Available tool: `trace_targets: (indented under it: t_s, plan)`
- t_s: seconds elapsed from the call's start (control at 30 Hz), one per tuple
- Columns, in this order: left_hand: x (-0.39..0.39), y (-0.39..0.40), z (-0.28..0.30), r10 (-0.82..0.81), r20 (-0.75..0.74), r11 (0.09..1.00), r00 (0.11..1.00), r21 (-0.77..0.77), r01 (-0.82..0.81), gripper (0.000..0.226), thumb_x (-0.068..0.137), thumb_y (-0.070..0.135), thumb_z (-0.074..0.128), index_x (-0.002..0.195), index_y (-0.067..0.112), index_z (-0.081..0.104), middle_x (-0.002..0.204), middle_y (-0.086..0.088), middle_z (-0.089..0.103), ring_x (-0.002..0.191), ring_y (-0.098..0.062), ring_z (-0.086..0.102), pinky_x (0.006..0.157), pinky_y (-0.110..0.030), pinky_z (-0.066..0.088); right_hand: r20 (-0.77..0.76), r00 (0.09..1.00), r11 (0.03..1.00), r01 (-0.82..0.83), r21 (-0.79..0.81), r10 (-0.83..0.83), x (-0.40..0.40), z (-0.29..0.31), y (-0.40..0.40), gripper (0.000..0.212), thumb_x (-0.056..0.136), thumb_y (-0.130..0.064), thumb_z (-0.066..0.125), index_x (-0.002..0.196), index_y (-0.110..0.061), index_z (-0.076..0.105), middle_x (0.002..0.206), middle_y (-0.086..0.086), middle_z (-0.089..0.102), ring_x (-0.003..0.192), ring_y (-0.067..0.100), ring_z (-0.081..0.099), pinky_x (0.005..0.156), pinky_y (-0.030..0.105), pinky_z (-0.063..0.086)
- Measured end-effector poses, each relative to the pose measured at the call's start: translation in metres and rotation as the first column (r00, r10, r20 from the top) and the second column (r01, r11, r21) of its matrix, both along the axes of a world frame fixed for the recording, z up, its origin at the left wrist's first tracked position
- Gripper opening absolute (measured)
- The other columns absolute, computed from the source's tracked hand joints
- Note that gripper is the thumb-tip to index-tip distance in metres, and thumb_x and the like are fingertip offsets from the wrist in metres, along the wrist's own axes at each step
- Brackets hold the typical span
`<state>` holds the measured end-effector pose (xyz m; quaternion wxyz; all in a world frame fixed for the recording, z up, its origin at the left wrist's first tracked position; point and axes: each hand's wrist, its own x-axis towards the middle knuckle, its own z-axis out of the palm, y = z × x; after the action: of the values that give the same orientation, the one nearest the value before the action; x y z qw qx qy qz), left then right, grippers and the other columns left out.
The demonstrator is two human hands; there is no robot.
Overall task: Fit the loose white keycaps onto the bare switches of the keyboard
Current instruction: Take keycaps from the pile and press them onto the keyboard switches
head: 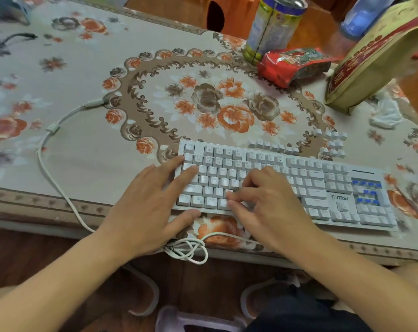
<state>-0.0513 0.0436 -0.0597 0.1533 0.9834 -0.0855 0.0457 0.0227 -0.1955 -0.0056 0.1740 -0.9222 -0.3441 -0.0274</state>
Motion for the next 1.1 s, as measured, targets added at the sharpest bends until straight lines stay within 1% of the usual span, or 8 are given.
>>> trace_targets:
  t_s: [0.13, 0.23, 0.37, 0.47, 0.63, 0.77, 0.9, 1.1]
  plan:
    - [0.001, -0.005, 0.003, 0.020, 0.004, 1.000, 1.000, -0.019, -0.019, 0.076, 0.099, 0.072, 0.027, 0.159, 0.025, 0.028, 0.161, -0.011, 0.033, 0.139, -0.031, 0.039, 0.116, -0.051, 0.035, -0.099, 0.995, 0.992, 0.010, -0.129, -0.023, 0.005, 0.016, 0.003, 0.022, 0.094, -0.042, 0.060, 0.096, -0.032, 0.079, 0.084, -0.013, 0.049, 0.089, 0.014, 0.043, 0.080, 0.031, 0.038]
    - [0.002, -0.009, 0.006, 0.052, 0.018, 0.998, 0.999, -0.044, -0.051, 0.072, 0.100, 0.068, 0.029, 0.159, 0.026, 0.029, 0.159, -0.011, 0.035, 0.136, -0.031, 0.040, 0.115, -0.049, 0.035, -0.278, 0.959, 0.998, 0.034, -0.054, -0.047, 0.013, 0.030, -0.006, 0.024, 0.096, -0.043, 0.057, 0.100, -0.032, 0.078, 0.093, -0.015, 0.056, 0.095, 0.006, 0.048, 0.081, 0.028, 0.041]
    - [0.004, -0.011, 0.006, 0.068, 0.026, 0.997, 0.997, -0.032, -0.067, 0.070, 0.101, 0.066, 0.030, 0.159, 0.026, 0.028, 0.157, -0.009, 0.036, 0.131, -0.030, 0.042, 0.112, -0.048, 0.036, -0.275, 0.930, 0.950, 0.287, 0.125, -0.245, 0.053, 0.041, -0.021, 0.016, 0.096, -0.027, 0.060, 0.098, -0.022, 0.075, 0.098, -0.010, 0.066, 0.091, 0.005, 0.060, 0.080, 0.025, 0.045]
    - [0.003, -0.011, 0.004, 0.064, 0.031, 0.998, 0.997, -0.010, -0.064, 0.071, 0.102, 0.066, 0.028, 0.160, 0.024, 0.028, 0.157, -0.009, 0.036, 0.130, -0.029, 0.042, 0.111, -0.046, 0.035, -0.216, 0.907, 0.924, 0.381, 0.047, -0.363, 0.099, 0.037, -0.031, 0.017, 0.094, -0.013, 0.064, 0.102, -0.023, 0.075, 0.105, -0.006, 0.069, 0.095, 0.010, 0.062, 0.086, 0.030, 0.051]
    - [0.003, -0.009, 0.003, 0.058, 0.046, 0.998, 0.997, -0.020, -0.057, 0.070, 0.102, 0.064, 0.030, 0.160, 0.024, 0.029, 0.159, -0.009, 0.036, 0.135, -0.027, 0.040, 0.113, -0.045, 0.033, -0.222, 0.943, 0.961, 0.209, -0.178, -0.247, 0.146, 0.033, -0.019, 0.019, 0.090, -0.020, 0.072, 0.108, -0.025, 0.073, 0.102, -0.010, 0.064, 0.097, 0.009, 0.056, 0.082, 0.025, 0.040]
    - [0.002, -0.008, 0.002, 0.046, 0.054, 0.999, 0.997, -0.020, -0.045, 0.069, 0.103, 0.062, 0.032, 0.160, 0.024, 0.027, 0.160, -0.009, 0.035, 0.137, -0.027, 0.040, 0.115, -0.047, 0.035, -0.270, 0.954, 0.958, 0.053, -0.281, -0.132, 0.158, 0.025, 0.007, 0.018, 0.085, -0.027, 0.076, 0.103, -0.026, 0.073, 0.098, -0.012, 0.067, 0.092, 0.010, 0.062, 0.073, 0.023, 0.044]
    - [0.001, -0.009, 0.002, 0.042, 0.076, 0.998, 0.996, -0.044, -0.038, 0.069, 0.101, 0.061, 0.036, 0.160, 0.026, 0.028, 0.162, -0.010, 0.033, 0.142, -0.027, 0.037, 0.117, -0.046, 0.033, -0.235, 0.965, 0.943, 0.033, -0.331, -0.116, 0.163, 0.021, 0.021, 0.011, 0.082, -0.019, 0.078, 0.091, -0.024, 0.073, 0.083, -0.016, 0.061, 0.078, 0.002, 0.056, 0.059, 0.016, 0.037]
    - [0.000, -0.019, 0.007, -0.127, 0.179, 0.992, 0.976, 0.025, 0.125, 0.060, 0.095, 0.052, 0.055, 0.148, 0.024, 0.052, 0.158, -0.015, 0.038, 0.149, -0.037, 0.030, 0.120, -0.059, 0.026, -0.157, 0.981, 0.944, 0.055, -0.326, -0.111, 0.161, 0.014, 0.021, 0.011, 0.084, -0.011, 0.074, 0.089, -0.021, 0.074, 0.079, -0.016, 0.059, 0.079, 0.007, 0.058, 0.061, 0.019, 0.040]
